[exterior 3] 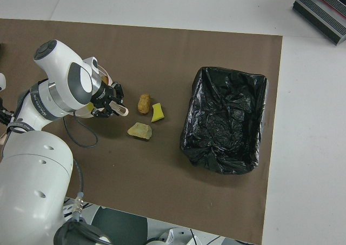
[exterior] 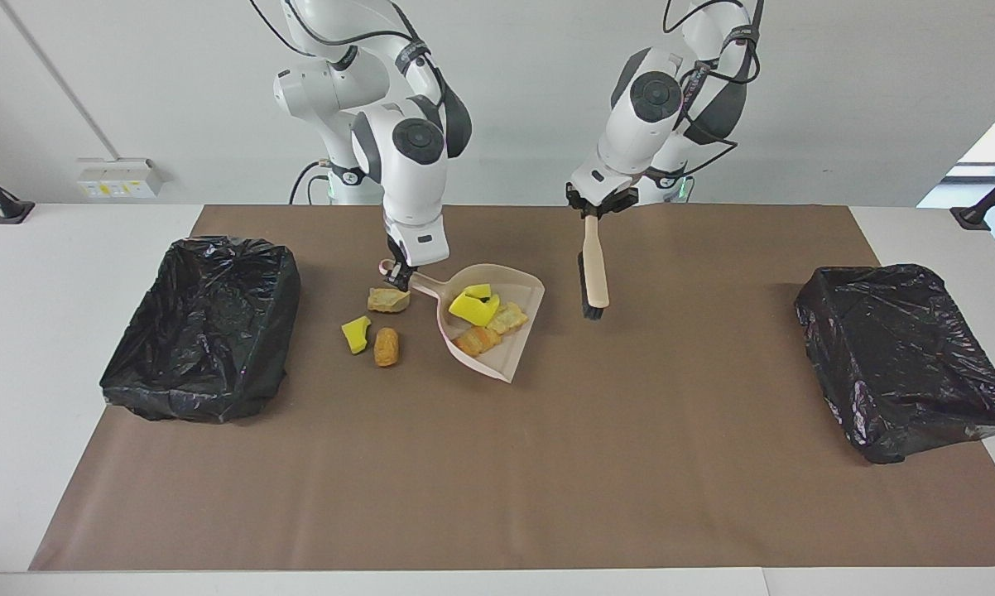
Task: Sweep and dump trash in bin
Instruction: 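Carry the dustpan to the black bin while the left gripper sets the brush down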
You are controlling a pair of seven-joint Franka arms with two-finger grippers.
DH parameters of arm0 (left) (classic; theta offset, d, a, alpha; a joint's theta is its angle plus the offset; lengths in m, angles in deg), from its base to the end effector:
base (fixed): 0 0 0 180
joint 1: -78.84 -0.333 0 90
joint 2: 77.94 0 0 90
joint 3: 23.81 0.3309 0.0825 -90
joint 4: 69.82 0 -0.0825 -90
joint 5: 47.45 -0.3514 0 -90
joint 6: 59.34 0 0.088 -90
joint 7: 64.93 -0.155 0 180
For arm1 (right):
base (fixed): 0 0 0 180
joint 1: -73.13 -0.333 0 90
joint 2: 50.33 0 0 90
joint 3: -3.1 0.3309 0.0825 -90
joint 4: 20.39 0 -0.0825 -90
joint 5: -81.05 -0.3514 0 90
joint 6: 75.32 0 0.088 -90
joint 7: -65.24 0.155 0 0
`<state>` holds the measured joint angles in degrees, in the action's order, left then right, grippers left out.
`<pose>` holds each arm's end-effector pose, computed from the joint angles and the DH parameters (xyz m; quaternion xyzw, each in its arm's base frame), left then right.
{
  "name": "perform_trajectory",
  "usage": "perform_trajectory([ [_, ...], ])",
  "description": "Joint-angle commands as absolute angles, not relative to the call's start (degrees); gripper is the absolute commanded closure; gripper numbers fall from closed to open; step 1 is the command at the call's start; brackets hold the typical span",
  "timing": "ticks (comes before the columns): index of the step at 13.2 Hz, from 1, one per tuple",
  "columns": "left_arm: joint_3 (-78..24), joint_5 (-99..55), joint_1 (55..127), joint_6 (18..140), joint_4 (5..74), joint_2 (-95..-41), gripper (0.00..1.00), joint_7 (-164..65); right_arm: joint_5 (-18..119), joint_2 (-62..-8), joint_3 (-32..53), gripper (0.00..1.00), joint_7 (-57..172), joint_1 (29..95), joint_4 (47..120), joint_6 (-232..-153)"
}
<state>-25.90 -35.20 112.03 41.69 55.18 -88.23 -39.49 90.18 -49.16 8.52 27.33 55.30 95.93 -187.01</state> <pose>0.3309 -0.2698 0.4325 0.9868 -0.0514 -0.1518 0.0251 0.4771 0.1855 0.4113 0.8403 0.5351 -0.0591 0.0644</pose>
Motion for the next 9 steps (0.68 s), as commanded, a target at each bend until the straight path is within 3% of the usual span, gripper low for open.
perform_trajectory([
  [1,-28.7,-36.4,115.6,42.2,57.3,-88.9,1.00,-31.6,88.8,-51.1,8.6,1.00,22.6,60.8,91.6,-182.2],
  [6,-29.7,-36.4,128.3,51.3,63.1,-88.7,1.00,-18.3,86.2,-56.6,7.9,1.00,4.3,77.3,88.2,-173.8],
  [9,-29.7,-36.4,134.6,54.7,64.9,-88.0,1.00,-12.9,87.5,-56.9,1.1,1.00,-10.5,84.5,87.9,-174.1],
])
